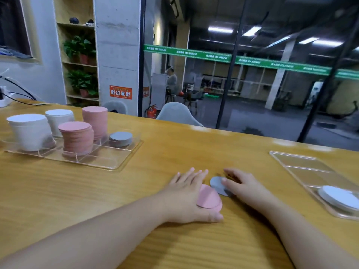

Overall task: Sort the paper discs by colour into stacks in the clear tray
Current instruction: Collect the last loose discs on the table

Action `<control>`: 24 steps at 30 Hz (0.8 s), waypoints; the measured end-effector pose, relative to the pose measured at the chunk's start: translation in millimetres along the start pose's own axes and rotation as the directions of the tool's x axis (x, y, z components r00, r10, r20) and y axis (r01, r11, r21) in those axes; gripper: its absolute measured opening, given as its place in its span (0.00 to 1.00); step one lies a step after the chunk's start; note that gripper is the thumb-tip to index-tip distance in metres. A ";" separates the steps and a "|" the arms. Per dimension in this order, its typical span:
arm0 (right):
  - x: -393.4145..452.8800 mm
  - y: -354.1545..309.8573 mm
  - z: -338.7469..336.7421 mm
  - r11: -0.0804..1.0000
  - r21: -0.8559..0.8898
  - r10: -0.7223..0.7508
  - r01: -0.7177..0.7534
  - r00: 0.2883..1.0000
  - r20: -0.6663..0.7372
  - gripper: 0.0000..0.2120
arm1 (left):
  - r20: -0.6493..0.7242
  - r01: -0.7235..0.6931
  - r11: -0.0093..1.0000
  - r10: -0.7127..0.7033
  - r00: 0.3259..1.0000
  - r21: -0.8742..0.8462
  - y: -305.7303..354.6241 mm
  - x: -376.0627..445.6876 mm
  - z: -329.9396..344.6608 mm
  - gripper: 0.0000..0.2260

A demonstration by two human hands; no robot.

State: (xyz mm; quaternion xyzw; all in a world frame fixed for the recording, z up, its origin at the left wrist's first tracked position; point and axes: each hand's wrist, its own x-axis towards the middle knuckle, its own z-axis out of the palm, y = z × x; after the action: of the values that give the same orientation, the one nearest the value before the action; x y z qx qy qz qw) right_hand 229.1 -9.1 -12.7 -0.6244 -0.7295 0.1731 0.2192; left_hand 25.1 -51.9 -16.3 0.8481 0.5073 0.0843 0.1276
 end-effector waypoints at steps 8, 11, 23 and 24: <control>-10.0 -12.3 -11.1 0.990 -0.139 0.026 -0.009 0.992 0.120 0.29 | -0.087 -0.089 0.993 0.082 0.993 -0.072 7.6 0.9 -0.9 0.30; -12.1 -16.3 -11.4 0.988 -0.151 0.049 -0.030 0.992 0.119 0.32 | -0.137 -0.052 0.985 0.030 0.990 -0.164 5.5 1.0 0.4 0.32; -17.2 -19.5 0.9 1.000 -0.022 -0.001 -0.001 0.994 -0.111 0.18 | -0.360 -0.015 0.965 -0.084 0.929 -0.263 0.5 -6.6 -9.9 0.29; -17.3 -20.3 3.4 0.998 -0.012 -0.064 0.062 0.986 -0.156 0.14 | -0.416 -0.047 0.973 -0.052 0.908 -0.224 -1.8 -7.4 -13.4 0.24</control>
State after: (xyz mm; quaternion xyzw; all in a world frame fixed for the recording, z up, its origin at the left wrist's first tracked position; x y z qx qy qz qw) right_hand 212.4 -29.5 -6.7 -0.6134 -0.7300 0.1140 0.2790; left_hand 16.5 -55.8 -4.1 0.7892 0.5106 0.3221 0.1130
